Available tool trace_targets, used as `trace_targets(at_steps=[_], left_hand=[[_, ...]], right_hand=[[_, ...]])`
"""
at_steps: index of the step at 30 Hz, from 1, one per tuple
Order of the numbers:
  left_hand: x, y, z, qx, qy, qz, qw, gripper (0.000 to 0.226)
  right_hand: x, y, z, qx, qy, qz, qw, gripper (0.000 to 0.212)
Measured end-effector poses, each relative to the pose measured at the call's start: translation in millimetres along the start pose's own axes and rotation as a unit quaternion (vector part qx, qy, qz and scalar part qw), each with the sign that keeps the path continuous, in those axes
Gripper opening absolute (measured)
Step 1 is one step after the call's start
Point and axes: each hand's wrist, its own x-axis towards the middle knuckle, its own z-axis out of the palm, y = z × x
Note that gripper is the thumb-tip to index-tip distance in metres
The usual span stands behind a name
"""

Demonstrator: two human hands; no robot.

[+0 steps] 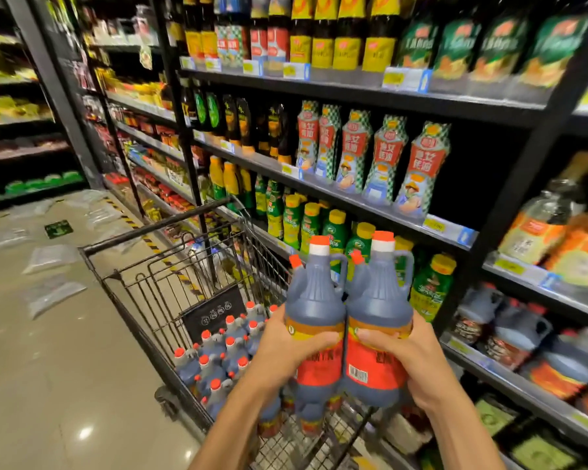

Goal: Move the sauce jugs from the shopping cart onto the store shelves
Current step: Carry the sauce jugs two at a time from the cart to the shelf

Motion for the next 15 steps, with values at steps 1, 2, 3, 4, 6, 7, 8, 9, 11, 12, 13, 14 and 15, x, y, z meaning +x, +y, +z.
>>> trace_targets(at_steps=[1,2,3,4,6,7,8,9,11,12,13,14,15], left_hand=[[2.5,2.8,2.0,0.015,-0.018,0.015,1.000,0.058],[5.2,6.8,3.3,0.023,-0.034,0.030,0.999,0.054],[7.7,10.2,4.1,0.029,-0.047,0.043,0.998,0.054],[9.8,14.3,4.2,0.031,-0.057,0.054,0.996,0.054],[10.1,20.0,3.3,0.031,-0.067,0.067,0.995,0.050],[9.6,21.4,2.9,0.025,-0.071,0.070,0.995,0.048],[8.7,22.8,1.9,0.017,-0.077,0.071,0.994,0.048],[7.8,24.6,1.4,0.011,-0.087,0.071,0.994,0.049],[4.2,31.1,1.5,0.003,-0.121,0.071,0.990,0.053],[2.5,33.9,3.3,-0.001,-0.142,0.070,0.987,0.054],[0.0,37.0,7.0,-0.007,-0.164,0.069,0.984,0.056],[-3.9,40.9,12.1,-0.011,-0.185,0.069,0.980,0.057],[-8.7,44.2,18.6,-0.012,-0.205,0.069,0.976,0.060]], right_hand=[[-4.4,-6.8,-0.3,-0.005,0.012,-0.008,1.000,0.072],[-8.4,-13.5,0.2,-0.010,0.022,-0.017,1.000,0.072],[-12.8,-19.2,1.6,-0.015,0.031,-0.023,0.999,0.073],[-16.6,-23.9,3.4,-0.019,0.042,-0.028,0.999,0.074],[-26.4,-31.3,9.4,-0.029,0.070,-0.036,0.996,0.072],[-32.4,-34.0,13.7,-0.034,0.085,-0.041,0.995,0.072],[-38.9,-37.0,17.9,-0.038,0.103,-0.047,0.993,0.074],[-46.1,-39.6,22.6,-0.044,0.122,-0.053,0.990,0.077],[-61.4,-43.5,31.1,-0.058,0.160,-0.063,0.983,0.080],[-70.1,-44.6,33.2,-0.062,0.176,-0.071,0.980,0.077],[-80.2,-45.5,33.9,-0.064,0.195,-0.079,0.976,0.073],[-91.5,-46.7,33.5,-0.066,0.216,-0.085,0.971,0.070],[-104.2,-48.5,32.6,-0.069,0.237,-0.089,0.965,0.069]])
